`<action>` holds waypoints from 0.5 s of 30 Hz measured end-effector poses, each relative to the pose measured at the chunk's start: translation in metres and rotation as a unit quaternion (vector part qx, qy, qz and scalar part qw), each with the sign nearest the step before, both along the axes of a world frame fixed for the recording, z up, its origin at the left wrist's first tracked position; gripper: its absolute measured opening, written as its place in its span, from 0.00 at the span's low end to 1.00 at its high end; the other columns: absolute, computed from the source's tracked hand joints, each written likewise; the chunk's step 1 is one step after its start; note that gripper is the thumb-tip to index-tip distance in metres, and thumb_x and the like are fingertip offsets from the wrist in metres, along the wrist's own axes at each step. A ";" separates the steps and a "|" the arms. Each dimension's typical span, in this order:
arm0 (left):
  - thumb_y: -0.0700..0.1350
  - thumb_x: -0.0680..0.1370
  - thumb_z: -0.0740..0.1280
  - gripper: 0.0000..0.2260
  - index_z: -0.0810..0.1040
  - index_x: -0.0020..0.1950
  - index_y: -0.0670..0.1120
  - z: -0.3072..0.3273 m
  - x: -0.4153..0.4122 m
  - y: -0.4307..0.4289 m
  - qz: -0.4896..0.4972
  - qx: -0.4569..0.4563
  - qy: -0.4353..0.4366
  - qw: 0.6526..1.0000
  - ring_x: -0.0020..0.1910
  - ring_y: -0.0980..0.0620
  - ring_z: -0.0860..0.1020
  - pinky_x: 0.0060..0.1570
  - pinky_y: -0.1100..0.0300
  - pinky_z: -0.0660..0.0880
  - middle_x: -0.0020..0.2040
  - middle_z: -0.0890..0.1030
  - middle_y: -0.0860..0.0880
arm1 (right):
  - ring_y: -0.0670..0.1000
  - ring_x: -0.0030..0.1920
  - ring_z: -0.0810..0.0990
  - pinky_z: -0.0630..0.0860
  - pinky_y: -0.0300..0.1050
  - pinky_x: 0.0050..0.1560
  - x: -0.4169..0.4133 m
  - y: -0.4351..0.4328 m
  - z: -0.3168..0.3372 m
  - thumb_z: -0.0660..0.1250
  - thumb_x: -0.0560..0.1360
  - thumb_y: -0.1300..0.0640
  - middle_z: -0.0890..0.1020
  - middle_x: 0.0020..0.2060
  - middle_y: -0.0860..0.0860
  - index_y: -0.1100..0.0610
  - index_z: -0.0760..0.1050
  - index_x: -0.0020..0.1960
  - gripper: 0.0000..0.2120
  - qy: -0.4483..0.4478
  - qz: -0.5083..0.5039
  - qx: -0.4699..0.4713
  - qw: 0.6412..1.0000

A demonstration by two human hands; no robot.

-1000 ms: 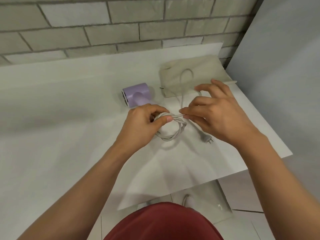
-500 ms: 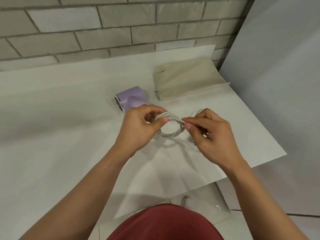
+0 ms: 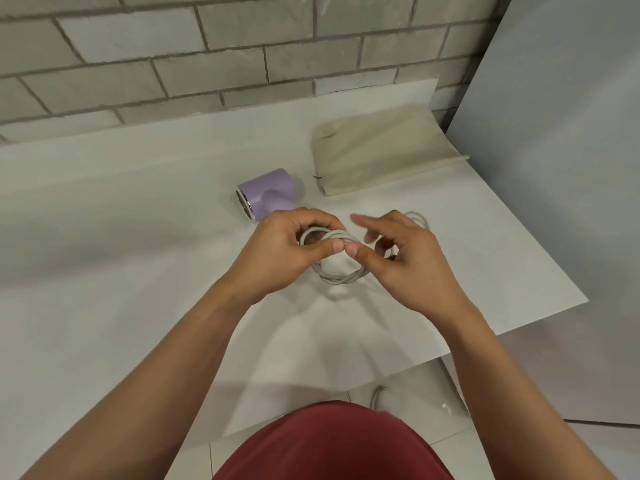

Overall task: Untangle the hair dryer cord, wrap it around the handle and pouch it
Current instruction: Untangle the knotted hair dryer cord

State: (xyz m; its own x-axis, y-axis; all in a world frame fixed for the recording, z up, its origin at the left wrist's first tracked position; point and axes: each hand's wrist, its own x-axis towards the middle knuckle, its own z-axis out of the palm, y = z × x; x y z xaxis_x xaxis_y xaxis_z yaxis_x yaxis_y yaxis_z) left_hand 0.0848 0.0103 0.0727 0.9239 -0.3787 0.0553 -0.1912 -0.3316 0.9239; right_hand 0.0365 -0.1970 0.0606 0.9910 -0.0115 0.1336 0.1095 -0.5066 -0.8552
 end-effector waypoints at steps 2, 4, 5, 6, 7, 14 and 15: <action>0.50 0.76 0.77 0.05 0.86 0.51 0.57 0.004 0.003 0.002 -0.014 -0.018 0.042 0.999 0.46 0.57 0.84 0.47 0.62 0.81 0.48 0.86 0.56 | 0.44 0.45 0.82 0.74 0.32 0.46 0.005 -0.001 0.004 0.74 0.79 0.51 0.83 0.49 0.38 0.39 0.85 0.57 0.09 0.013 0.041 -0.005 0.999; 0.49 0.79 0.74 0.03 0.87 0.51 0.54 0.009 0.006 0.002 -0.025 -0.052 0.101 0.993 0.45 0.54 0.85 0.44 0.59 0.83 0.47 0.87 0.50 | 0.42 0.43 0.80 0.72 0.32 0.42 0.009 -0.004 0.006 0.74 0.80 0.53 0.84 0.46 0.35 0.38 0.84 0.50 0.09 0.037 0.046 0.007 0.998; 0.47 0.81 0.71 0.05 0.87 0.52 0.53 0.011 0.009 0.002 -0.023 -0.063 0.126 0.990 0.44 0.53 0.84 0.43 0.58 0.83 0.46 0.86 0.47 | 0.41 0.41 0.79 0.71 0.31 0.41 0.011 -0.006 0.005 0.74 0.79 0.54 0.85 0.44 0.34 0.41 0.85 0.49 0.07 0.047 0.043 0.014 0.998; 0.46 0.83 0.69 0.06 0.87 0.54 0.52 0.014 0.012 0.003 -0.024 -0.055 0.142 0.988 0.43 0.54 0.84 0.42 0.57 0.83 0.45 0.86 0.47 | 0.39 0.39 0.78 0.70 0.29 0.40 0.012 -0.008 0.006 0.75 0.79 0.54 0.85 0.42 0.34 0.44 0.86 0.49 0.05 0.054 0.042 0.023 0.997; 0.45 0.83 0.68 0.07 0.86 0.55 0.51 0.016 0.016 0.004 -0.036 -0.027 0.146 0.988 0.43 0.55 0.85 0.41 0.58 0.82 0.43 0.86 0.48 | 0.39 0.38 0.78 0.70 0.28 0.40 0.013 -0.009 0.007 0.76 0.78 0.55 0.85 0.41 0.34 0.46 0.86 0.49 0.04 0.057 0.044 0.028 0.997; 0.46 0.82 0.69 0.07 0.87 0.48 0.50 0.029 0.034 0.002 -0.126 0.156 0.028 0.979 0.40 0.53 0.87 0.42 0.54 0.85 0.40 0.86 0.51 | 0.41 0.32 0.76 0.70 0.30 0.32 0.012 -0.011 0.004 0.80 0.74 0.53 0.83 0.34 0.36 0.50 0.85 0.46 0.04 0.075 0.039 0.042 0.995; 0.45 0.83 0.68 0.07 0.86 0.48 0.49 0.028 0.033 0.000 -0.108 0.160 -0.005 0.981 0.38 0.53 0.87 0.40 0.53 0.85 0.39 0.86 0.51 | 0.42 0.32 0.76 0.71 0.32 0.33 0.013 -0.011 0.004 0.81 0.73 0.53 0.83 0.33 0.38 0.51 0.85 0.46 0.06 0.081 0.034 0.061 0.994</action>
State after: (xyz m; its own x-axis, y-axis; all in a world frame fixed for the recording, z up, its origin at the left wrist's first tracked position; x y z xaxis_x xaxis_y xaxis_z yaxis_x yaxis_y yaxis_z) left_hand 0.1176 0.0099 0.1004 0.8198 -0.5657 -0.0894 -0.2985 -0.5553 0.7762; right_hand 0.0493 -0.2079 0.0645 0.9984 0.0497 -0.0255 -0.0038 -0.3943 -0.9190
